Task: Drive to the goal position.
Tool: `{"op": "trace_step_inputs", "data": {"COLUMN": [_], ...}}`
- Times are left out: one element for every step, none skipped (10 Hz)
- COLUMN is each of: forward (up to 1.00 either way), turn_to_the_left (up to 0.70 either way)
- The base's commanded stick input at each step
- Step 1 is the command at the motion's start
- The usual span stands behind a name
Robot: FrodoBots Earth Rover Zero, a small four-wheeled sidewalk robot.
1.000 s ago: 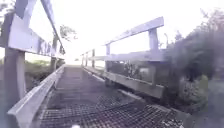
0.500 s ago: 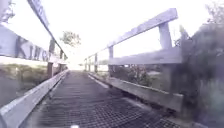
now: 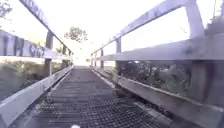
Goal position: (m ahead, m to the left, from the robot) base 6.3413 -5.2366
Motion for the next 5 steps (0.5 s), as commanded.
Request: {"op": "trace_step_inputs", "data": {"forward": [0.00,0.00,0.00,0.00,0.00], "turn_to_the_left": [0.00,0.00,0.00,0.00,0.00]}}
